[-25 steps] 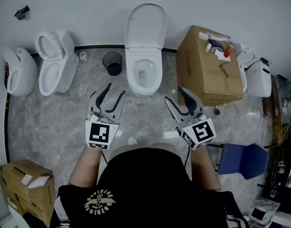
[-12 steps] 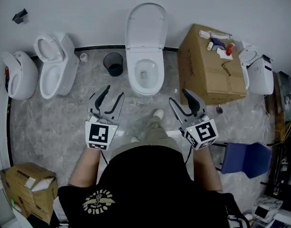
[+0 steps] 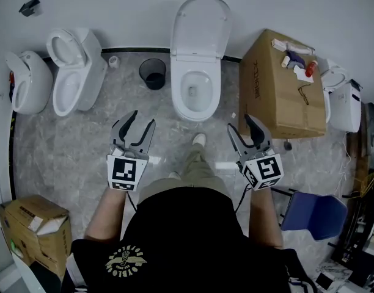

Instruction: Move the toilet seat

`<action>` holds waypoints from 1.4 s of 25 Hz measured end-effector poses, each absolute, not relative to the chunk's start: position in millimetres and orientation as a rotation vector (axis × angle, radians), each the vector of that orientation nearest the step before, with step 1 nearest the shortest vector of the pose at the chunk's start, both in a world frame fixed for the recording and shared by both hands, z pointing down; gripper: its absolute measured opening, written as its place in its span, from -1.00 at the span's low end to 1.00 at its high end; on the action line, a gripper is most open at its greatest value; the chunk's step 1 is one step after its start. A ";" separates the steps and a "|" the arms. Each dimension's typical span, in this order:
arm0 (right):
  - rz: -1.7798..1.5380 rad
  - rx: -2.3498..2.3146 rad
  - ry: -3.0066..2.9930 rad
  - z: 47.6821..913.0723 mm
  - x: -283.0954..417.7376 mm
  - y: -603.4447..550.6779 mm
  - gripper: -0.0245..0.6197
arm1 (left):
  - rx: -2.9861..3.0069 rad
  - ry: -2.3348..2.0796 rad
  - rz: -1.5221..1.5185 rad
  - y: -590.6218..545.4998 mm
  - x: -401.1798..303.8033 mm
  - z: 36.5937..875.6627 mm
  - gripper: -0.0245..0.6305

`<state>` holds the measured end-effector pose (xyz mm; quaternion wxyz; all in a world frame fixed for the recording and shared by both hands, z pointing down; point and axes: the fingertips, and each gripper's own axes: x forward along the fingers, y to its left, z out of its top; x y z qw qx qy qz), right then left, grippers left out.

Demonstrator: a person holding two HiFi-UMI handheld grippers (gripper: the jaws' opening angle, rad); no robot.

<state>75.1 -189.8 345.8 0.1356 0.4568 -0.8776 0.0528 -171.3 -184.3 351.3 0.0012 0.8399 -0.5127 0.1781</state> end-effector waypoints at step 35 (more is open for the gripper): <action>0.391 1.009 -2.270 729.3 141.0 -333.4 -0.21 | 2.469 -1.269 0.975 -340.0 -100.9 744.2 -0.32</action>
